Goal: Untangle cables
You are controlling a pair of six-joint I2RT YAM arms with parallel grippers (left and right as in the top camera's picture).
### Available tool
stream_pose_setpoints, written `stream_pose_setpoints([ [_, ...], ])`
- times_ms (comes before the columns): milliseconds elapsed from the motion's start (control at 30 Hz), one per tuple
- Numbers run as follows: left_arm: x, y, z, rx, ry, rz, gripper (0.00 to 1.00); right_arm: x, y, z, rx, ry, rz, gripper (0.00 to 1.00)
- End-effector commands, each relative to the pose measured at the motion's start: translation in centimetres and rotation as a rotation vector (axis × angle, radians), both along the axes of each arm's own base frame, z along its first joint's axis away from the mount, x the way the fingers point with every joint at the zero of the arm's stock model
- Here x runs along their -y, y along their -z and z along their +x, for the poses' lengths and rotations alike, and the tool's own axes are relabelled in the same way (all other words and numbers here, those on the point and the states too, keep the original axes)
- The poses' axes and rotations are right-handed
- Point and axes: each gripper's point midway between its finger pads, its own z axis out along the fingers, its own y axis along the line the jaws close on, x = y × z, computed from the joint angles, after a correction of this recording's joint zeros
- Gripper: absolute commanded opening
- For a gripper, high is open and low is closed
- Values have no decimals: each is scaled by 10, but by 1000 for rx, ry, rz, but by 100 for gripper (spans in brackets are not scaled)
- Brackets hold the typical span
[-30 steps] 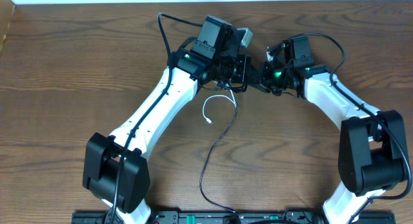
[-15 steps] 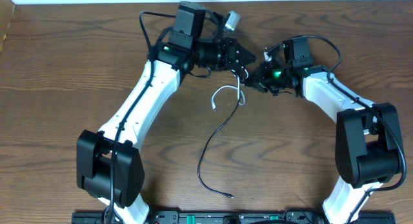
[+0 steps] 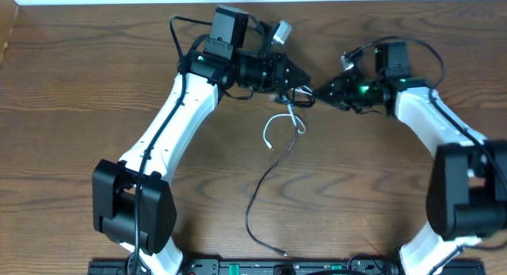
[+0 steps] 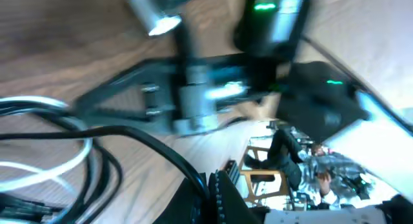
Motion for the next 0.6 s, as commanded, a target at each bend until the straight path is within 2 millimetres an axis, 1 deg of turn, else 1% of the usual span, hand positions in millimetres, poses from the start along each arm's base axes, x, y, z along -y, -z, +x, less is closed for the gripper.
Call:
stream_pose_setpoints([
  [0, -3, 0, 3, 48, -10, 29, 8, -2, -58, -6, 254, -101, -15, 21],
  [67, -3, 0, 4, 49, -10, 28, 8, -6, -72, -14, 323, -144, -31, 29],
  [100, -3, 0, 4, 49, -11, 28, 7, -8, -77, -17, 348, -160, -40, 32],
  [233, -4, 1, 5, 51, -19, 37, 7, -15, -92, -29, 395, -189, -60, 34],
  [333, -5, 3, 7, 49, -32, 50, 7, -20, -97, -33, 390, -192, -51, 34],
  [367, -6, 4, 8, 46, -39, 56, 7, -22, -97, -35, 366, -185, -44, 35],
  [433, -6, 4, 8, 47, -40, 56, 7, -25, -90, -37, 278, -143, -43, 36],
  [467, -6, 4, 8, 47, -40, 56, 7, -23, -82, -36, 220, -100, -63, 40],
  [533, -6, 4, 8, 47, -40, 56, 7, -19, -64, -34, 106, -4, -120, 43],
  [567, -6, 4, 8, 46, -39, 56, 7, -20, -59, -34, 86, 10, -137, 44],
])
